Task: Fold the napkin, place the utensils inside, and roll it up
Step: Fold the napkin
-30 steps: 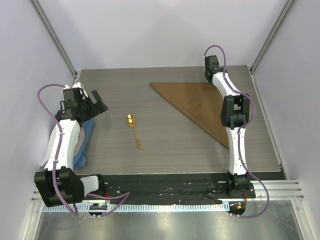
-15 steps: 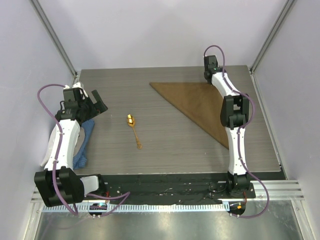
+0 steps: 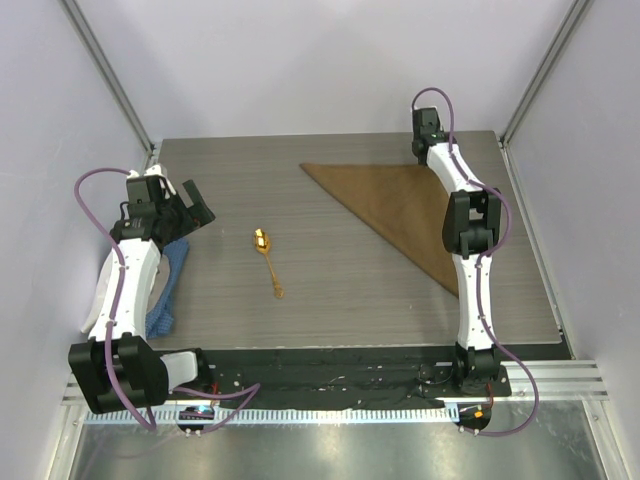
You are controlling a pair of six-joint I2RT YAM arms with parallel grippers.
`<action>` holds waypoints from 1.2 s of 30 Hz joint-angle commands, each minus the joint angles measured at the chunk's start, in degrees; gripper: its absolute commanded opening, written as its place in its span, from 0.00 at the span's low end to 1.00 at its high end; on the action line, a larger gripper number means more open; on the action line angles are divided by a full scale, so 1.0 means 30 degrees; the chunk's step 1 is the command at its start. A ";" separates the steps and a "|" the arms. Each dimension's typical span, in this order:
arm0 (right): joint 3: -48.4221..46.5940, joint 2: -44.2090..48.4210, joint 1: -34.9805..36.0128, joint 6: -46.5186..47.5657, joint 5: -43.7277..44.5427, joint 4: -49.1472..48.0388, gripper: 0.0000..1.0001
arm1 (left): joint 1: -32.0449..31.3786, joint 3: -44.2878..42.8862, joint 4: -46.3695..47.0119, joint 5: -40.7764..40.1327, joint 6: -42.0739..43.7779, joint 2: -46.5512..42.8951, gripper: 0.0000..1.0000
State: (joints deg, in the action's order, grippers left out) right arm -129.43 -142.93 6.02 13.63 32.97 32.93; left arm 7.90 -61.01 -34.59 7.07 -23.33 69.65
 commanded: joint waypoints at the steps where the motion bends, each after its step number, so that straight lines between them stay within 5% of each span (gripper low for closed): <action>1: -0.1067 0.0243 -0.0161 0.0438 0.0523 -0.0663 0.01 | 0.0091 -0.0258 0.0309 -0.0218 0.0336 -0.0129 1.00; 36: -0.1974 -0.1075 -0.0220 0.1931 0.0406 -0.2157 0.01 | 0.0120 -0.0316 0.0221 -0.0277 0.0395 0.0104 1.00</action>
State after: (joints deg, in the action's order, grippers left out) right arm -131.22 -145.86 5.61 17.63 33.12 29.30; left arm 7.90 -61.01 -34.59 6.61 -23.29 69.80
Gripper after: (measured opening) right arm 0.036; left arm 0.996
